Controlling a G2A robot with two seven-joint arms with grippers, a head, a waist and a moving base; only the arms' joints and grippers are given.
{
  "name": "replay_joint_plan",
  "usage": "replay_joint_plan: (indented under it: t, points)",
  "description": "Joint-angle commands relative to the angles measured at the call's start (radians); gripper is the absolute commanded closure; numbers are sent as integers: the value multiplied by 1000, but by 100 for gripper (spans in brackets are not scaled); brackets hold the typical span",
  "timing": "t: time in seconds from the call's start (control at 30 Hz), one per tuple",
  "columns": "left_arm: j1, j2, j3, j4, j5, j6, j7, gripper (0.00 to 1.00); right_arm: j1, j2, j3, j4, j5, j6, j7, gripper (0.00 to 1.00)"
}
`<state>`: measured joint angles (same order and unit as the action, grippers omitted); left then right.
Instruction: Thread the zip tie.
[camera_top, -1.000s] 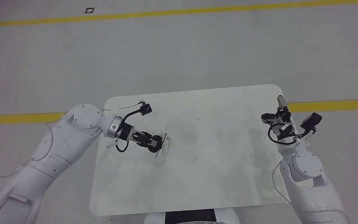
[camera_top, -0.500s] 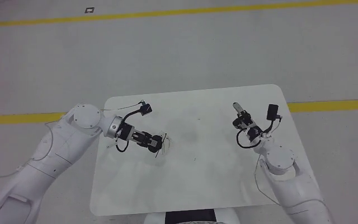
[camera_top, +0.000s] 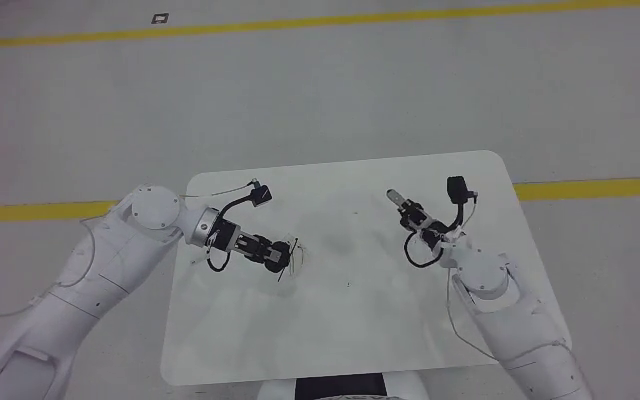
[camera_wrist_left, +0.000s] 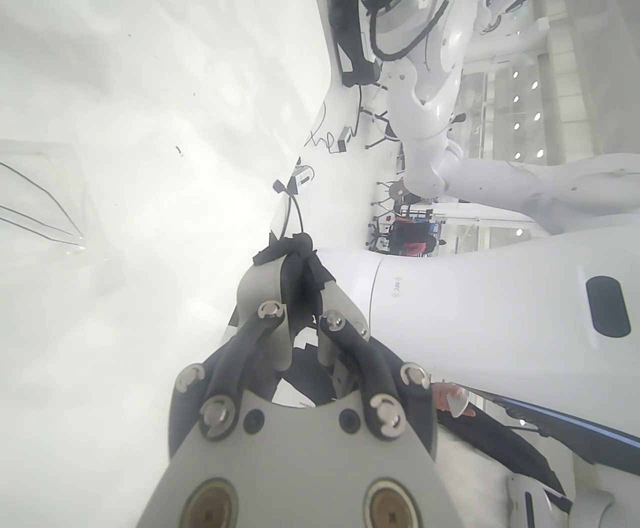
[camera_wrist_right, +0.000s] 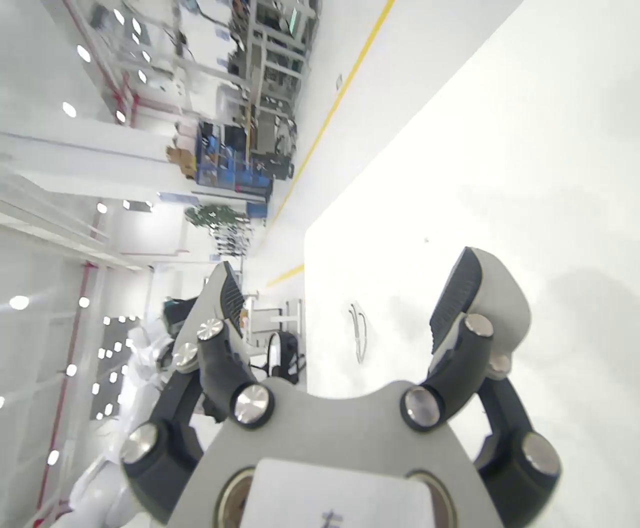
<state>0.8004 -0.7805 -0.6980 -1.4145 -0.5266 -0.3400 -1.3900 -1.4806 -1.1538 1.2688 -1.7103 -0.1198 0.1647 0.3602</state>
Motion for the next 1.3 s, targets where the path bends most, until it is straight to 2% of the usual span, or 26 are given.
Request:
replay_joint_plan:
  t: [0.0,0.07,0.33,0.4,0.63,0.73,1.07,1.13,1.27]
  points:
    - [0,0,0,0,0,0,0,100,37,-4,-45,6,-33,8,37,0]
    - [0,0,0,0,0,0,0,100,49,-7,-64,15,-26,3,55,0]
    - [0,0,0,0,0,0,0,100,49,-7,-64,15,-26,3,55,0]
    - [0,0,0,0,0,0,0,100,48,-9,-73,16,-4,-13,71,0]
    - [0,0,0,0,0,0,0,100,151,-25,-146,97,157,-47,298,0]
    - [0,0,0,0,0,0,0,100,187,-34,-177,152,276,-71,409,0]
    - [0,0,0,0,0,0,0,100,186,-35,-178,151,279,-73,406,0]
    - [0,0,0,0,0,0,0,100,185,-40,-187,160,343,-93,423,0]
    - [0,0,0,0,0,0,0,100,222,-56,-235,206,427,-144,463,0]
